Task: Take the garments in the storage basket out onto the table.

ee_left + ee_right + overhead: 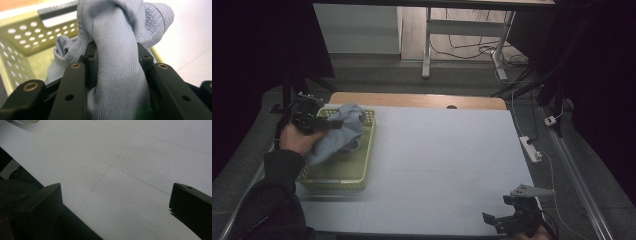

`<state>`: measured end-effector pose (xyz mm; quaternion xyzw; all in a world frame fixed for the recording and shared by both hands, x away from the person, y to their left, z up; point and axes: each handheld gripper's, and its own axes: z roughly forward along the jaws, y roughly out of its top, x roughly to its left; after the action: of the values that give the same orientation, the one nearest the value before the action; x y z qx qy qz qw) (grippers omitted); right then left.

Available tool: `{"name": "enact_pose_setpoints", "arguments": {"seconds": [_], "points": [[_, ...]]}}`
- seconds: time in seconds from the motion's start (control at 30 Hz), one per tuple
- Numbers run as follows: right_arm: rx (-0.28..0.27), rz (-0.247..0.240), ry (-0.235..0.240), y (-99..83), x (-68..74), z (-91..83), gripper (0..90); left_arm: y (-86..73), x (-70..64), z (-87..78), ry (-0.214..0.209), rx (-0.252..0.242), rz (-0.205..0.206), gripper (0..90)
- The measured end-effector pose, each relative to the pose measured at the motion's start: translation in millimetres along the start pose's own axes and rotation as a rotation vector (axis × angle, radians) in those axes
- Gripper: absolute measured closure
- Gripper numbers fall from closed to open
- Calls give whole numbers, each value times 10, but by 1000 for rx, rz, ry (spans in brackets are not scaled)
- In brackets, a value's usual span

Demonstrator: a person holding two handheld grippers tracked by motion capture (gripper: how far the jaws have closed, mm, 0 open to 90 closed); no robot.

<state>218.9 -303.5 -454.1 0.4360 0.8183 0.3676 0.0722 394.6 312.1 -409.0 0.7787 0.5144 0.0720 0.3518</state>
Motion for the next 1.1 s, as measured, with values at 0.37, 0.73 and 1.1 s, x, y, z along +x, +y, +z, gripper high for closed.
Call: {"name": "enact_pose_setpoints", "arguments": {"seconds": [0.37,0.73,1.1], "points": [[4,0,-4,1,0,1,0,98,-172,-246,-28,-57,54,626],[3,1,-4,1,0,1,0,268,-462,-358,-99,-103,111,624],[-1,1,-4,-1,0,1,0,465,-828,-287,-192,-117,189,621]]}}
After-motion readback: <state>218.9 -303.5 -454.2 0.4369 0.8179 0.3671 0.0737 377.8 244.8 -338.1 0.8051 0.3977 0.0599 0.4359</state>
